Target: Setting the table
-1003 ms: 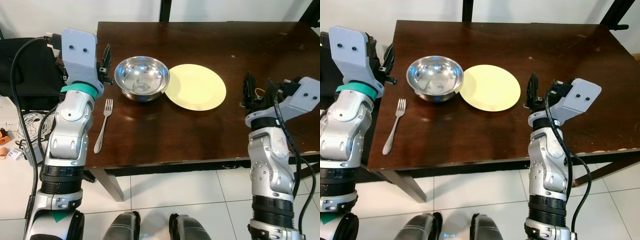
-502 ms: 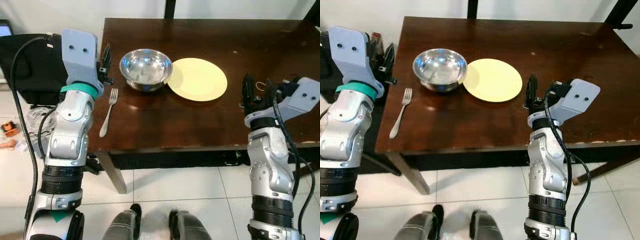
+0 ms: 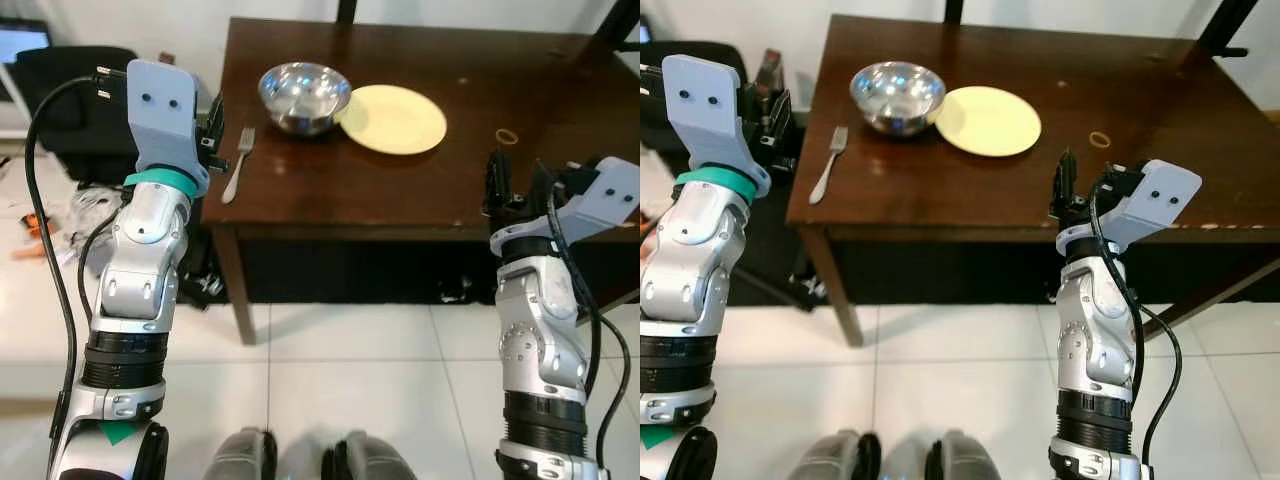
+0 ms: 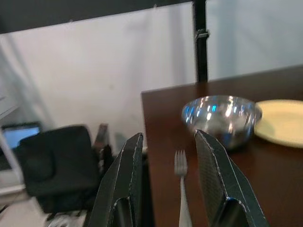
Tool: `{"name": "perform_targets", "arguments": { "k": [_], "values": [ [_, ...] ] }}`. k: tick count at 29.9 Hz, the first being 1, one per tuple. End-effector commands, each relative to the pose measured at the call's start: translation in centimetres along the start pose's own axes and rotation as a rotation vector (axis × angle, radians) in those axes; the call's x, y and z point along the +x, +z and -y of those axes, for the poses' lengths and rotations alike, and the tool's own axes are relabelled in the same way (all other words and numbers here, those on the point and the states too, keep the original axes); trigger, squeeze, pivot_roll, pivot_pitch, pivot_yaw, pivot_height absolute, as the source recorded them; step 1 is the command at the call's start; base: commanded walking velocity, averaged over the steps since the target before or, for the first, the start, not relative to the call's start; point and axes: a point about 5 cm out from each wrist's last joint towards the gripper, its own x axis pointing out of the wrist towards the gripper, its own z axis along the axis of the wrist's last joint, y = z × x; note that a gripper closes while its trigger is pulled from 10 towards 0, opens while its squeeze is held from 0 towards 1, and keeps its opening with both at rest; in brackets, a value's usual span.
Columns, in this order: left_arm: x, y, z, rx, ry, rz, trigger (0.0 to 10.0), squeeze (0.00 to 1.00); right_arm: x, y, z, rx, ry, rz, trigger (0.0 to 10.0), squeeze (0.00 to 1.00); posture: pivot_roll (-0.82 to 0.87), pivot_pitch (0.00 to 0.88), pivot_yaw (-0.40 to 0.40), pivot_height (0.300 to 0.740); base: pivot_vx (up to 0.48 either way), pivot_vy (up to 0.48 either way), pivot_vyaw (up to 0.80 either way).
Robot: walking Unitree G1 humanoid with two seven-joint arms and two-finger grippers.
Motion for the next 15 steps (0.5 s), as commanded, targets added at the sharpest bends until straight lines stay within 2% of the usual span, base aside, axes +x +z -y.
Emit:
{"name": "perform_targets", "arguments": {
  "k": [1,15],
  "values": [
    [-0.11,-0.24,0.25,0.004,-0.009,-0.008,10.0,0.0,-0.17,-0.11,0.49,-0.01,-0.017,-0.005,10.0,0.0,0.04,0.018,0.023,0.74,-0.379,0.0,0.0],
    [-0.16,-0.28,0.33,0.003,-0.013,-0.01,10.0,0.0,-0.23,-0.12,0.48,-0.01,-0.018,-0.004,10.0,0.0,0.04,0.022,0.026,0.74,-0.378,0.0,0.0]
  ]
}}
